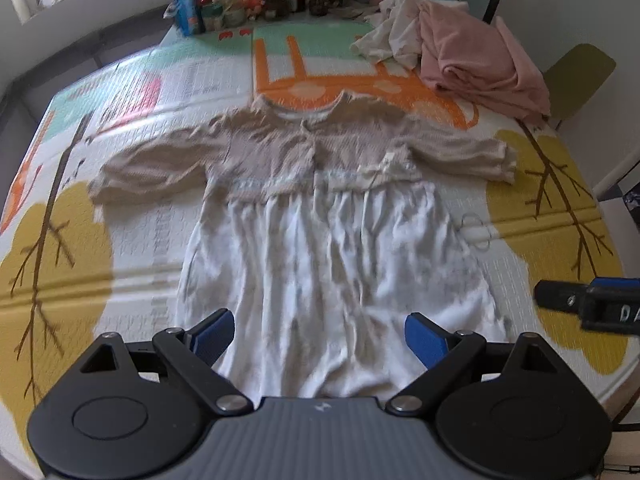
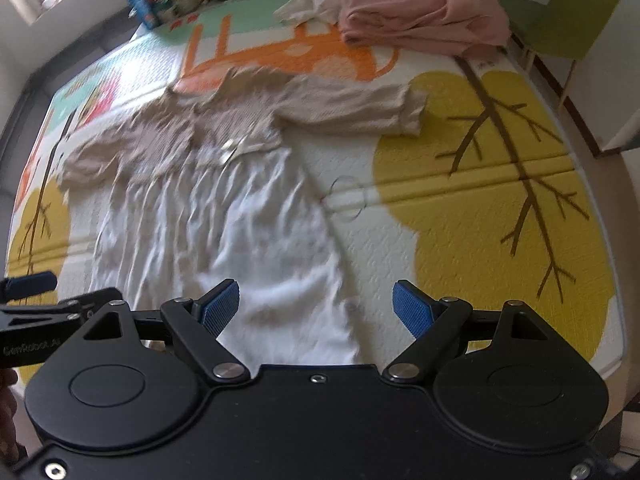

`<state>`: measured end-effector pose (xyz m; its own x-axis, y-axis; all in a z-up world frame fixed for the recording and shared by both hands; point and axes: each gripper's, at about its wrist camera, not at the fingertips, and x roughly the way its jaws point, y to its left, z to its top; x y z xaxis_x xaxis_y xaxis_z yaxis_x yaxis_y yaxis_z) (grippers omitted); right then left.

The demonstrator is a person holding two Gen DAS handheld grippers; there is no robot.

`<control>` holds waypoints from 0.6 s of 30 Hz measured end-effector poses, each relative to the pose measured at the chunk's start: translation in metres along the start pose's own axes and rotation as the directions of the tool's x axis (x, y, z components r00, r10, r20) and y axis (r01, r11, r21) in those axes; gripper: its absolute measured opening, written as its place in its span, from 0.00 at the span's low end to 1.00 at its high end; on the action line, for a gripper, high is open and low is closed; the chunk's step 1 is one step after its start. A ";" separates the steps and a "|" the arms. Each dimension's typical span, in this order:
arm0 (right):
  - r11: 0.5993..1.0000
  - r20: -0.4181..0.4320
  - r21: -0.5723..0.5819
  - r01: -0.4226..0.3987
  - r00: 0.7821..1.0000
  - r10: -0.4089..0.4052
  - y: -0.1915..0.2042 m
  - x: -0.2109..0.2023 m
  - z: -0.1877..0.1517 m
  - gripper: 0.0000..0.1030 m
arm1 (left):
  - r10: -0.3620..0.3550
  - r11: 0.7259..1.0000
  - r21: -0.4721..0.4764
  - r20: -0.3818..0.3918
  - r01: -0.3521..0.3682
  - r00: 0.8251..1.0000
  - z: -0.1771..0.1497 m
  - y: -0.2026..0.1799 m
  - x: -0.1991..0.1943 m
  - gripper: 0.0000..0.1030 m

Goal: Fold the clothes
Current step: 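Move the right gripper to the beige top's sleeve cuff and pinch it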

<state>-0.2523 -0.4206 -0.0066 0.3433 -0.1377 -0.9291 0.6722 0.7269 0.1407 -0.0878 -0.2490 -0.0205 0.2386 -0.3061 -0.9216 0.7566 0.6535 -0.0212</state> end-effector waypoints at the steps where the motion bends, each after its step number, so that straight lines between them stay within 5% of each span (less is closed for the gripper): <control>1: 1.000 0.012 0.009 0.006 1.000 -0.006 -0.004 0.003 0.005 0.80 | 0.004 1.000 0.002 0.002 -0.004 1.000 0.005 -0.001 0.004 0.91; 18: 0.984 0.136 0.166 -0.058 0.990 0.035 -0.084 0.065 0.089 0.69 | 0.008 0.997 0.072 0.141 -0.018 0.990 0.066 -0.043 0.060 0.90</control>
<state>-0.2280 -0.5505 -0.0488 0.4531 -0.2024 -0.8682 0.7509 0.6115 0.2493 -0.0655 -0.3412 -0.0496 0.3278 -0.3959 -0.8578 0.7940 0.6075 0.0231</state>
